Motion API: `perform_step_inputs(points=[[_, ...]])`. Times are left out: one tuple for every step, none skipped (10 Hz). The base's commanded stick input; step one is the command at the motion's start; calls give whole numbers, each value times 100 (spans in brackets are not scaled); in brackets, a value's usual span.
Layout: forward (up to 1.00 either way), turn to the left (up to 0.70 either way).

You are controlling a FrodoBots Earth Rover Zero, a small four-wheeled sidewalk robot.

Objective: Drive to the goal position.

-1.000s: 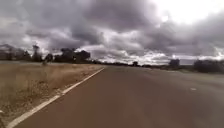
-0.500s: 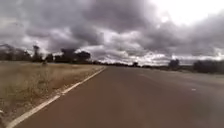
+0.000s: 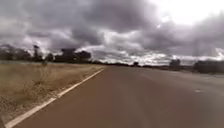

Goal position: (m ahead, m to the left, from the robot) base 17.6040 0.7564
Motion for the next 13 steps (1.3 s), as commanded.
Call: perform_step_inputs(points=[[85,4],[85,4],[85,4],[85,4],[85,4],[85,4],[85,4],[85,4],[85,4],[85,4],[85,4],[85,4],[85,4]])
